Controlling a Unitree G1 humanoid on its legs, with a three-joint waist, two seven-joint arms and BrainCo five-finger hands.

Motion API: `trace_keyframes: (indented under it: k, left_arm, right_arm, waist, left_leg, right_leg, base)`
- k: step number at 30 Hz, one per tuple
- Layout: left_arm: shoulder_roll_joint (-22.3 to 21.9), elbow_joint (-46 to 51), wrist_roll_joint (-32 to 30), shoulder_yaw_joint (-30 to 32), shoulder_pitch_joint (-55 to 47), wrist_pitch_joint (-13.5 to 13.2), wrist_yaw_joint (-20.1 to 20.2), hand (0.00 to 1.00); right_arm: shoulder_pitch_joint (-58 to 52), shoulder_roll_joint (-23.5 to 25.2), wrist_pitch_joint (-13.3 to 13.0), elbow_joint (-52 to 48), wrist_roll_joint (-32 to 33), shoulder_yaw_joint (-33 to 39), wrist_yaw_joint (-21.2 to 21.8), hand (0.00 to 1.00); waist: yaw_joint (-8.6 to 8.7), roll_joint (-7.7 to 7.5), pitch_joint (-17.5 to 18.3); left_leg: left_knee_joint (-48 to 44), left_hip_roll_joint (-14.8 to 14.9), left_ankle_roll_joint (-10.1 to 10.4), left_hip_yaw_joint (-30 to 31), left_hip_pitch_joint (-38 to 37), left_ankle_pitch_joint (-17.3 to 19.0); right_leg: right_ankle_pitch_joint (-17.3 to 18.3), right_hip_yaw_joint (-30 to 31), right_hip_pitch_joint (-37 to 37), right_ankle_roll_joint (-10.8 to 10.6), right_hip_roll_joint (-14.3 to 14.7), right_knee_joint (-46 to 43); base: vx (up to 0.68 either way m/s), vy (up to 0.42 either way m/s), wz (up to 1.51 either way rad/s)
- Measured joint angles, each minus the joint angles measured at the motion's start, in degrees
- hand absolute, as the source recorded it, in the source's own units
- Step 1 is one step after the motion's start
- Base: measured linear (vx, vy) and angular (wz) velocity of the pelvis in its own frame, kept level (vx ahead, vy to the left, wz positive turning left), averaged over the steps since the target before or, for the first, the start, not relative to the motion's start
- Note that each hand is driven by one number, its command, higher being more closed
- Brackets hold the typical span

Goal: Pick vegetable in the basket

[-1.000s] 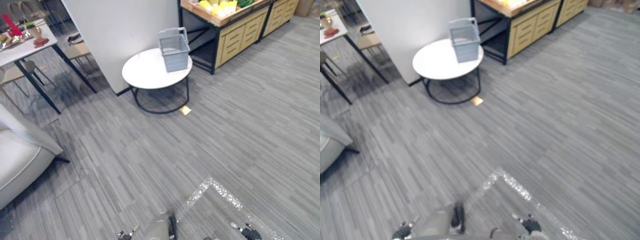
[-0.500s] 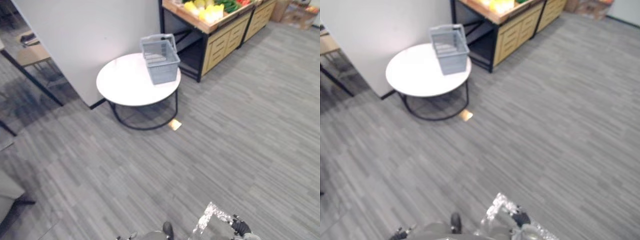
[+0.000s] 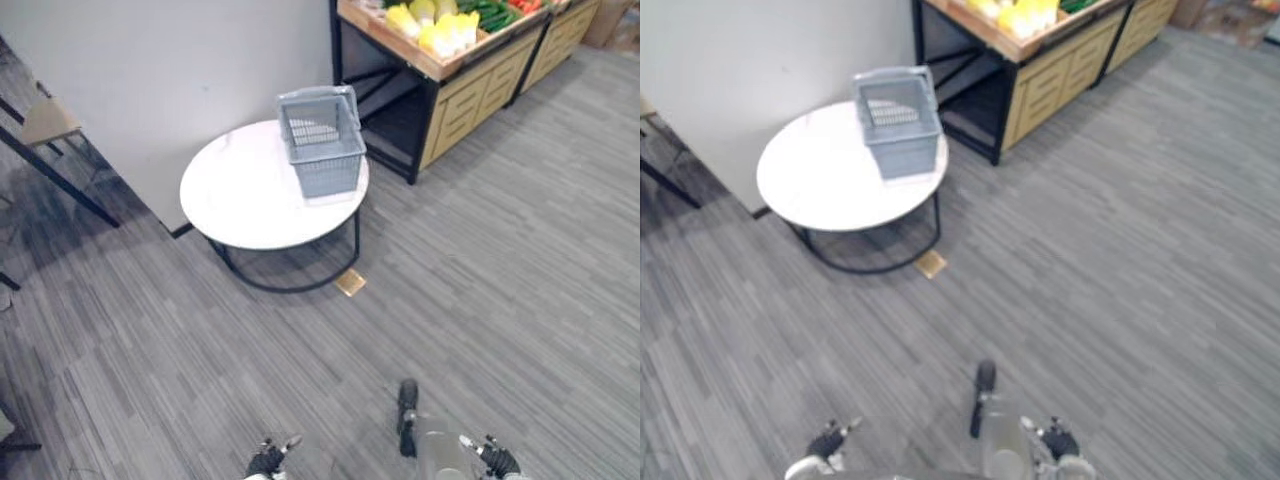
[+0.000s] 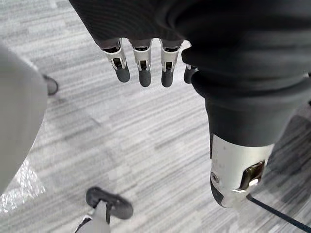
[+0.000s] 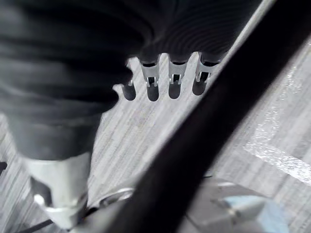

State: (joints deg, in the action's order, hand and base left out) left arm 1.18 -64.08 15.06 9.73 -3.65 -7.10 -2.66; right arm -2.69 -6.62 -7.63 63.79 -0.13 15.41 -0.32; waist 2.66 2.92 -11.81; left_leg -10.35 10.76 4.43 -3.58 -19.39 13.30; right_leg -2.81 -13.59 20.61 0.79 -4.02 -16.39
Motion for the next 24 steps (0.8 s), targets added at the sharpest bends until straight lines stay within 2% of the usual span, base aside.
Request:
trace_keyframes:
  k: [1,2,3,4,5,6,7,9,10,11,12,13,14,15,16,17,19,20,21,22,23,24]
  left_arm:
    - [-0.36,0.04,0.0,0.61,0.0,-0.04,-0.52,0.0]
    - [-0.38,0.08,0.0,0.76,0.01,-0.03,-0.67,0.0]
    - [-0.12,0.27,0.01,0.96,0.03,-0.01,-0.92,0.0]
    - [0.03,0.27,0.02,0.96,0.03,0.01,-0.97,0.0]
    - [0.13,0.51,0.05,1.0,0.06,-0.01,-1.02,0.0]
    - [0.21,1.21,0.05,1.46,0.02,-0.26,-1.02,0.0]
    - [0.25,2.11,0.15,2.04,0.04,-0.6,-1.09,0.0]
    - [0.37,3.27,0.09,2.01,-0.01,-1.13,-1.23,0.0]
    - [0.01,4.05,0.17,2.0,0.07,-1.32,-1.4,0.0]
    - [-0.03,4.27,0.18,1.99,0.05,-1.36,-1.44,0.0]
    - [0.01,4.88,0.29,1.95,0.0,-1.54,-1.56,0.0]
    - [-0.02,5.21,0.42,1.84,0.03,-1.68,-1.69,0.0]
    - [-0.12,5.32,0.41,1.69,0.02,-1.7,-1.79,0.0]
    - [-0.34,5.3,0.28,1.39,-0.05,-1.72,-2.09,0.0]
    - [-0.6,5.14,0.23,1.22,-0.19,-1.69,-2.17,0.0]
    - [-0.75,5.03,0.24,1.25,-0.16,-1.7,-2.21,0.0]
    - [-0.59,5.03,0.27,1.24,-0.06,-1.71,-2.03,0.0]
    - [-0.23,5.04,0.25,1.2,-0.02,-1.79,-1.99,0.0]
    - [0.09,5.01,-0.05,1.13,-0.02,-1.79,-2.02,0.0]
    - [1.35,4.49,-0.55,-0.16,-0.03,-1.61,-2.14,0.0]
    - [1.53,4.33,-0.59,-0.52,-0.02,-1.61,-2.27,0.0]
    - [1.73,3.87,-0.67,-0.52,0.03,-1.57,-2.72,0.0]
  right_arm:
    - [0.11,-0.16,0.0,-0.03,0.02,-0.09,-0.1,0.0]
    - [0.14,-0.16,-0.05,-0.03,0.02,-0.17,-0.1,0.0]
    - [0.13,-0.15,-0.04,-0.18,0.07,-0.38,-0.09,0.0]
    - [0.03,-0.12,-0.04,-0.17,0.13,-0.74,-0.11,0.0]
    - [-0.17,-0.32,-0.03,-0.16,0.17,-1.41,-0.2,0.0]
    - [-0.37,-0.41,0.0,-0.16,0.4,-2.37,-0.52,0.0]
    - [-0.27,-0.3,-0.06,-0.05,0.61,-2.63,-0.53,0.0]
    - [0.12,-0.19,-0.07,0.02,0.74,-2.96,-0.6,0.0]
    - [1.11,-0.35,-0.08,0.04,0.75,-2.96,-0.65,0.0]
    - [1.39,-0.32,-0.07,0.06,0.77,-2.98,-0.66,0.0]
    - [2.0,-0.12,-0.06,0.05,0.97,-2.96,-0.67,0.0]
    - [2.53,0.05,-0.06,0.04,1.55,-2.97,-0.67,0.0]
    - [2.52,0.13,-0.06,0.0,1.88,-2.99,-0.68,0.0]
    - [2.39,0.11,-0.08,-0.06,2.58,-3.1,-0.68,0.0]
    - [2.06,0.06,-0.07,-0.1,2.7,-3.95,-0.73,0.0]
    - [1.75,-0.04,-0.07,-0.13,2.72,-4.88,-0.77,0.0]
    - [1.53,-0.05,-0.06,-0.16,2.66,-6.49,-0.79,0.0]
    - [1.74,0.08,-0.06,-0.16,2.54,-7.56,-0.78,0.0]
    - [1.67,0.25,-0.06,-0.11,2.44,-8.05,-0.62,0.0]
    - [2.22,0.51,-0.21,-0.53,2.36,-9.38,-0.4,0.0]
    - [2.24,0.6,-0.21,-0.54,2.37,-9.45,-0.42,0.0]
    - [1.78,0.89,-0.21,-0.51,2.32,-9.38,-0.42,0.0]
  waist:
    - [-0.32,0.37,0.08]
    - [-0.42,0.45,0.1]
    - [-0.18,0.56,0.06]
    - [0.14,0.58,0.0]
    - [0.18,0.72,-0.26]
    - [-0.11,0.49,-0.52]
    - [-1.25,-0.36,-1.16]
    - [-2.09,-0.77,-1.27]
    - [-2.79,-0.5,-1.27]
    - [-2.93,-0.47,-1.27]
    - [-3.15,-0.48,-1.33]
    - [-3.66,-0.68,-1.36]
    - [-3.81,-0.69,-1.33]
    - [-3.92,-0.56,-1.25]
    - [-4.09,0.0,-1.02]
    - [-4.41,0.35,-0.83]
    - [-4.8,0.25,-0.55]
    - [-5.2,-0.71,0.43]
    - [-5.31,-1.74,0.83]
    - [-4.86,-3.17,1.84]
    - [-4.85,-3.53,1.98]
    - [-4.87,-4.22,2.28]
  left_leg:
    - [-5.37,1.05,1.8,1.56,1.81,-3.4]
    - [-8.8,1.42,2.75,2.57,3.32,-5.68]
    - [-17.5,1.99,5.4,4.94,7.23,-12.27]
    - [-22.47,2.06,6.32,6.14,9.62,-16.3]
    - [-32.95,2.36,8.44,7.0,14.25,-19.55]
    - [-42.3,3.32,8.82,4.68,18.16,-17.99]
    - [-48.37,4.49,7.43,0.58,21.23,-14.37]
    - [-50.74,4.55,5.43,-3.33,24.88,-10.26]
    - [-48.47,3.95,3.95,-6.14,29.0,-6.37]
    - [-47.46,3.73,3.71,-6.72,29.83,-5.56]
    - [-41.62,2.51,2.82,-8.4,32.53,-3.44]
    - [-29.39,0.14,2.42,-10.72,33.77,-3.15]
    - [-23.73,-0.84,2.08,-11.7,33.57,-3.51]
    - [-12.72,-2.57,1.59,-12.57,32.81,-5.43]
    - [-0.98,-3.74,1.56,-12.99,32.11,-9.53]
    - [3.78,-3.93,1.38,-12.88,32.36,-11.4]
    - [5.19,-3.86,-0.32,-12.39,32.85,-15.94]
    - [4.5,-5.33,-2.72,-13.13,32.25,-19.05]
    - [4.34,-6.27,-3.77,-13.53,32.07,-18.73]
    - [4.51,-8.15,-5.4,-14.46,31.26,-16.75]
    - [4.7,-8.78,-5.9,-14.7,30.5,-16.11]
    - [5.25,-10.1,-6.81,-14.94,28.35,-15.11]
  right_leg:
    - [2.13,-0.24,-1.05,1.07,1.52,-0.97]
    - [3.01,-0.24,-1.93,1.44,2.29,-0.92]
    - [4.4,-0.46,-4.34,2.03,3.31,0.17]
    - [5.09,-0.57,-5.92,2.31,3.64,1.08]
    - [6.15,-0.64,-9.45,2.86,4.38,3.13]
    - [7.0,-0.46,-13.87,3.47,5.1,5.15]
    - [7.51,0.11,-18.63,3.66,5.48,7.47]
    - [7.99,0.93,-23.3,3.69,5.45,10.3]
    - [8.17,1.61,-26.51,3.3,5.16,12.66]
    - [8.27,1.73,-27.15,3.13,5.04,13.08]
    - [8.52,1.85,-29.04,2.56,4.33,14.62]
    - [9.29,1.83,-30.84,1.29,2.84,15.81]
    - [9.62,1.75,-31.55,0.73,2.32,16.3]
    - [10.21,1.63,-32.76,-0.23,1.75,16.98]
    - [11.06,1.59,-34.1,-1.49,1.68,17.81]
    - [11.85,1.63,-35.21,-2.31,2.0,18.25]
    - [14.29,2.44,-37.12,-4.11,1.94,17.93]
    - [16.3,3.58,-37.29,-5.37,-0.06,16.56]
    - [16.87,4.35,-36.93,-5.61,-1.11,15.39]
    - [16.87,6.48,-34.51,-5.59,-3.41,10.24]
    - [16.87,7.48,-33.4,-5.6,-4.17,7.2]
    - [16.71,9.15,-31.33,-5.84,-5.27,0.0]
  base:
    - [0.72,-0.407,-0.34]
    - [0.59,-0.285,-0.25]
    - [0.48,-0.206,-0.06]
    - [0.58,-0.208,0.01]
    - [0.53,-0.162,0.04]
    - [0.58,-0.181,-0.05]
    - [0.45,-0.15,-0.11]
    - [0.34,-0.107,-0.18]
    - [0.33,-0.073,-0.18]
    - [0.39,-0.039,-0.16]
    - [0.31,0.04,-0.06]
    - [0.31,0.065,-0.03]
    - [0.32,0.103,0.01]
    - [0.35,0.13,0.07]
    - [0.45,0.182,0.08]
    - [0.49,0.227,0.03]
    - [0.44,0.225,-0.14]
    - [0.38,0.183,-0.29]
    - [0.56,0.252,-0.3]
    - [0.47,0.218,-0.16]
    - [0.55,0.27,-0.04]
    - [0.46,0.237,0.02]
